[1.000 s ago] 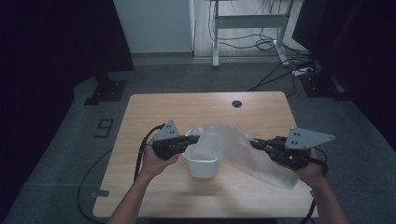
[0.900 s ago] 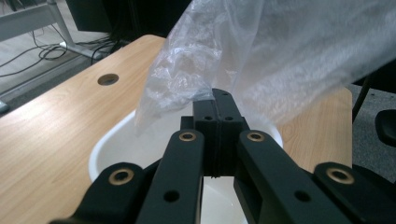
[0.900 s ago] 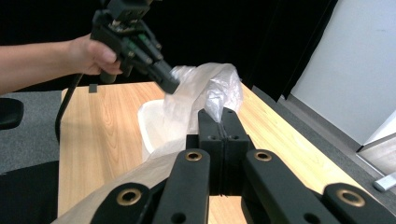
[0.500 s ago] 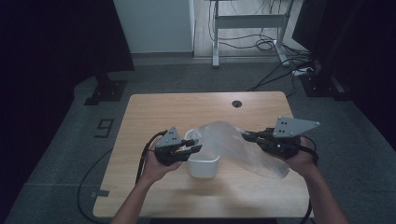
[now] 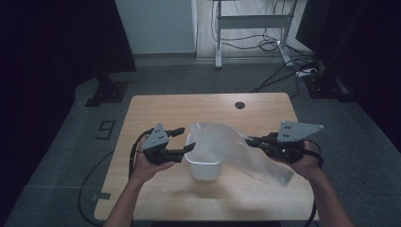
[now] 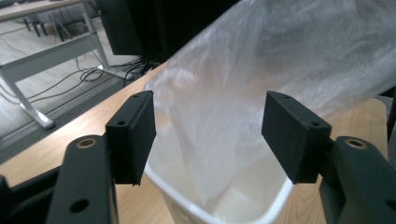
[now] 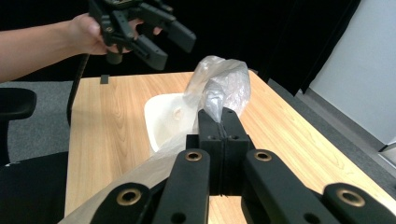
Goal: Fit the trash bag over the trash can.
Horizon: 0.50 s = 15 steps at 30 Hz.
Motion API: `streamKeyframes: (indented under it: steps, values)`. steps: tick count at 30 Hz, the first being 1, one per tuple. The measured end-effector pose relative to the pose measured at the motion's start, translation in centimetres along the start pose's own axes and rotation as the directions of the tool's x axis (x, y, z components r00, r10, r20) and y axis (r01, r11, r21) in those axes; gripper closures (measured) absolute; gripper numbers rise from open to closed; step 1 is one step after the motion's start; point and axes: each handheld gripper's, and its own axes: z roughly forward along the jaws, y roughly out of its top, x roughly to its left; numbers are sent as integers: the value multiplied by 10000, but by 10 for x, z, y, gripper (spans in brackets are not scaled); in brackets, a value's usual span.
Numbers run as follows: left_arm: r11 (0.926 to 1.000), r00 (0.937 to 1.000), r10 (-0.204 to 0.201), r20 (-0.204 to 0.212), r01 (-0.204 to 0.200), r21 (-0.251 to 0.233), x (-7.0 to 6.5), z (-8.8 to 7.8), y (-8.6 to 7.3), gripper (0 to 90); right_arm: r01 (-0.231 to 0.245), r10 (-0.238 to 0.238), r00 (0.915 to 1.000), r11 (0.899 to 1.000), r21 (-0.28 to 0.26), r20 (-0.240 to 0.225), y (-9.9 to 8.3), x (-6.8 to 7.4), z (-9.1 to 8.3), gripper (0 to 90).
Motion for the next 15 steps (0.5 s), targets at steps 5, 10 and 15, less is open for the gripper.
streamKeyframes:
  steps: [5,10,15]
  values:
    - [9998,9991,106,399,-112,157,8,15,12,319,34,-33,9999,10000,34,-104,0,0,2,891]
    - [9995,9958,92,916,-119,283,21,28,17,286,47,-46,9997,10000,37,-220,-1,-1,3,891]
    - [9986,9921,183,1240,-242,462,37,39,19,259,94,-91,9994,9999,68,-338,-1,-1,4,891]
